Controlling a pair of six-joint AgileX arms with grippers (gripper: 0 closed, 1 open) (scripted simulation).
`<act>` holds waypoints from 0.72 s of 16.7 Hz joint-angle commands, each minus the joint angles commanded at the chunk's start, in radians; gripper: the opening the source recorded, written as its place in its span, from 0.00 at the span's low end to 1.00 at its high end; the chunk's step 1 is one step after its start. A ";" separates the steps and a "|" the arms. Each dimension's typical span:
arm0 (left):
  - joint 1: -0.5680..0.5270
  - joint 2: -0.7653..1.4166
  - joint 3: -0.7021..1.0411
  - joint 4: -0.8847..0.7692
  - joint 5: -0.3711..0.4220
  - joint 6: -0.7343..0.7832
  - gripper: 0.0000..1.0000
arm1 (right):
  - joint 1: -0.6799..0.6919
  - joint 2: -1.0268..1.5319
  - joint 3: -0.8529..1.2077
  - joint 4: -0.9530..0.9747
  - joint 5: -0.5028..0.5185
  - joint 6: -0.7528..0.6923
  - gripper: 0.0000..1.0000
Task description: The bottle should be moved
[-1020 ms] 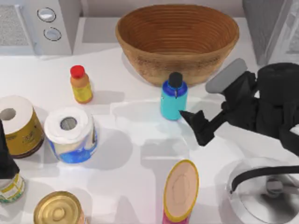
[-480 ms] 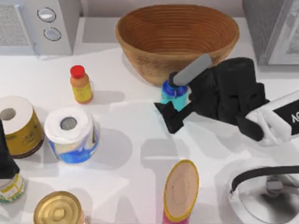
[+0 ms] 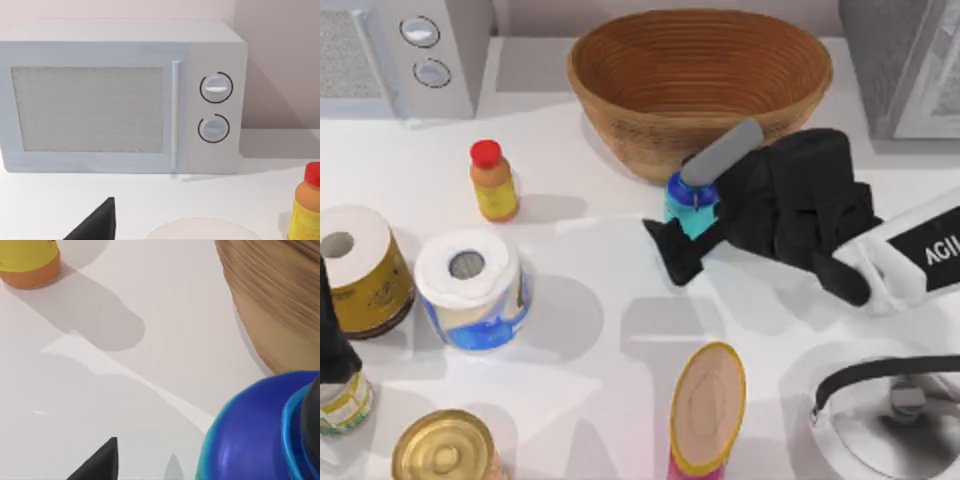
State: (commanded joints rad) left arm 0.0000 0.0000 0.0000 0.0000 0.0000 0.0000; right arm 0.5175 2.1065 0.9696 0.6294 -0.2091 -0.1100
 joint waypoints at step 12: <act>0.000 0.000 0.000 0.000 0.000 0.000 1.00 | 0.000 0.000 0.000 0.000 0.000 0.000 0.02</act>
State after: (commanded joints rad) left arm 0.0000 0.0000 0.0000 0.0000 0.0000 0.0000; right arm 0.5175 2.1065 0.9696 0.6294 -0.2091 -0.1100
